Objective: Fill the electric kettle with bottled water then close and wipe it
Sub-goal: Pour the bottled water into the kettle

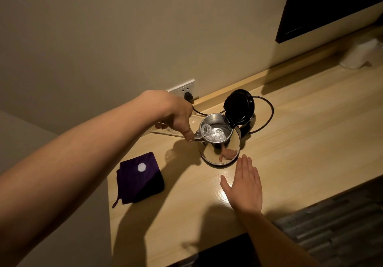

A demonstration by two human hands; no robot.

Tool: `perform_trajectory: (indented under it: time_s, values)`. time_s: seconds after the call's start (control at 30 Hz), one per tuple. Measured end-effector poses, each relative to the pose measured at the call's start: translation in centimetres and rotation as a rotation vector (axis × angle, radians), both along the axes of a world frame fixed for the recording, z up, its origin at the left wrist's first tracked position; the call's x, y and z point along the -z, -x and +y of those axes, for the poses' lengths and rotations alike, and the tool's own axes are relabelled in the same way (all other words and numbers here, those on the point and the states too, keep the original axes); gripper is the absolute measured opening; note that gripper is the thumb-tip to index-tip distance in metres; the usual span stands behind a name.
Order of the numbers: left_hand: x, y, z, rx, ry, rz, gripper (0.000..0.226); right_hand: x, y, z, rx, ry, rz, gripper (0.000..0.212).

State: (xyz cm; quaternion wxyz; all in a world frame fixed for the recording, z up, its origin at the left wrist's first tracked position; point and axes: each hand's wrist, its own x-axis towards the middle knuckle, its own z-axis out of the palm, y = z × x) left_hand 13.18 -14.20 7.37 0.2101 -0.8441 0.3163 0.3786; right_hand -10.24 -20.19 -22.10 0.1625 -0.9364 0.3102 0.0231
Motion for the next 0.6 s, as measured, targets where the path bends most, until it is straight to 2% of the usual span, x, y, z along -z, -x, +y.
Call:
perform_trajectory:
  time_s: [0.1, 0.17, 0.4, 0.5, 0.6]
  values:
    - [-0.4, -0.3, 0.8, -0.044, 0.032, 0.022, 0.057, 0.1, 0.0, 0.1, 0.003, 0.009, -0.006, 0.090]
    - [-0.4, -0.4, 1.7, -0.067, 0.118, 0.040, 0.065, 0.1, 0.0, 0.1, -0.001, 0.015, -0.004, 0.090]
    - [4.0, 2.2, 7.3, -0.373, 0.683, 0.220, 0.076, 0.5, 0.0, 0.1, 0.001, 0.024, -0.044, 0.089]
    - [6.9, 4.3, 8.5, -0.540, 0.913, 0.236, 0.067, 0.1, 0.1, -0.4, -0.005, -0.050, -0.067, 0.089]
    - [9.7, 5.6, 9.8, -0.742, 1.033, 0.218, 0.058, -1.1, 0.3, -0.9, -0.012, -0.211, -0.078, 0.083]
